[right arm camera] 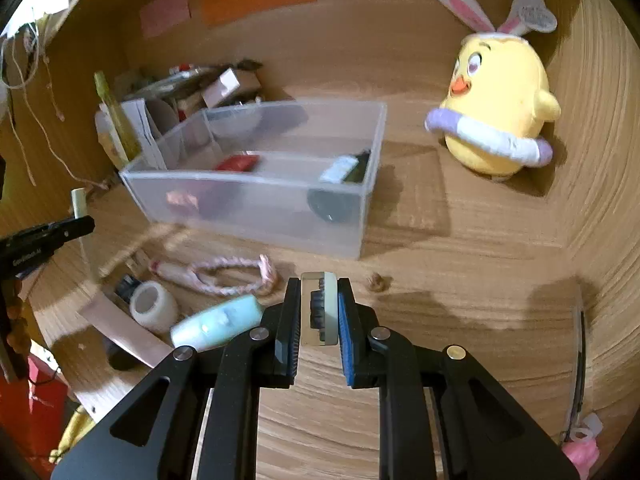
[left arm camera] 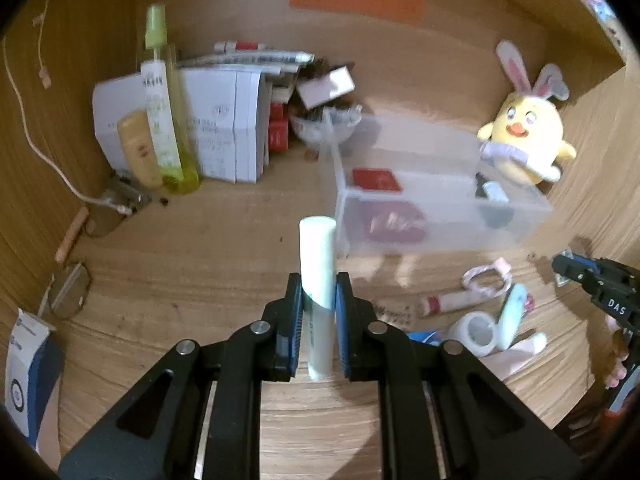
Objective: Organize objects
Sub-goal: 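Carry the tube and small box into the clear box and release both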
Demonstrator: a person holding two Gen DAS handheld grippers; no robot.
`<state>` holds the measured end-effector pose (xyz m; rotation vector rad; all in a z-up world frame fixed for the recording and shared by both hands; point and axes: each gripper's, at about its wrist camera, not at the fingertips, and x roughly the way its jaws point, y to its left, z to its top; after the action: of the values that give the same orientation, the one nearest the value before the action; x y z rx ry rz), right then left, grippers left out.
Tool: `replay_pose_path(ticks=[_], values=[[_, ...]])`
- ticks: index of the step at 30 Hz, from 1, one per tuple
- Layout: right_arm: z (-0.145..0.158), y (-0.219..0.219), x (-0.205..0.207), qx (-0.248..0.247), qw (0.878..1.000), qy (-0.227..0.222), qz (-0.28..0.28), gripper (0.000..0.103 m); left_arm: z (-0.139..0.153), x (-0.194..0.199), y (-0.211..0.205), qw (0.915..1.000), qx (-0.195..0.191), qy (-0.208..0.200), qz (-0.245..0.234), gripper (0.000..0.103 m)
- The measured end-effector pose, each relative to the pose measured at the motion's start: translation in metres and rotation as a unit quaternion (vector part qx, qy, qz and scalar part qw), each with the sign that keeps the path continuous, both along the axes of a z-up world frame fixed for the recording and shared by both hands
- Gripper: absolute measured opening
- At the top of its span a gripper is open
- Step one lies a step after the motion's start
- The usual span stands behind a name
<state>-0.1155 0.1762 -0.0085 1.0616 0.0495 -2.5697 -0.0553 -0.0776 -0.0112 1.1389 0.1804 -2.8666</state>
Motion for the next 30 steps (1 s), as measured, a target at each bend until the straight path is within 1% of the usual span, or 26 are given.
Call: replay_pose_path(ticks=[5,15,24,30], values=[[0.013,-0.008,0.003,-0.016,1.000,0.019,0.009,0.015,0.016,0.002,0.007,0.9996,0.004,0.026,-0.009,0.015],[0.034,-0.026,0.004,-0.032,0.998,0.049,0.029,0.015,0.041,-0.005,0.021,0.9977,0.011,0.062,-0.025,0.015],[0.051,-0.031,-0.012,-0.033,0.996,0.075,0.028,0.015,0.060,-0.022,0.027,0.9956,0.028,0.082,-0.035,0.015],[0.056,-0.028,-0.026,-0.037,0.996,0.083,0.018,0.015,0.073,-0.036,0.029,0.9943,0.029,0.095,-0.039,0.015]])
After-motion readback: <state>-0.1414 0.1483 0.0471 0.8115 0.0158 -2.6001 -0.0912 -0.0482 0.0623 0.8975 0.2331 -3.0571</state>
